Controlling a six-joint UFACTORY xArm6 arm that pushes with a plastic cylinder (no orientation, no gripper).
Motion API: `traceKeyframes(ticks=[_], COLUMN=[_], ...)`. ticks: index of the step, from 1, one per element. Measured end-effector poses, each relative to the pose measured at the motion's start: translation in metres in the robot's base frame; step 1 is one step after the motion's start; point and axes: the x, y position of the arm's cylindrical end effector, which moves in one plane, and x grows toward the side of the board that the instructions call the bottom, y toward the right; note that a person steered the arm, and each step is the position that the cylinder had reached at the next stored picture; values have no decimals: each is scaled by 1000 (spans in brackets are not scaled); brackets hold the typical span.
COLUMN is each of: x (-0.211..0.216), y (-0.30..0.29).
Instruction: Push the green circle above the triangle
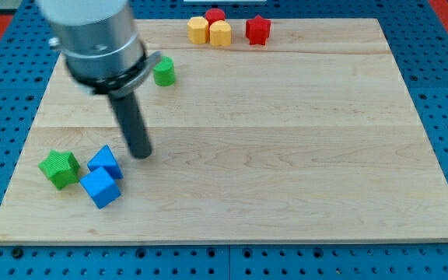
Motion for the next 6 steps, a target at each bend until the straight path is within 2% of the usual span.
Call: traceKeyframes(ticks=[1, 2, 3, 5, 6], x=[-38, -108, -164, -166, -129], y=[85, 127, 116, -66, -70])
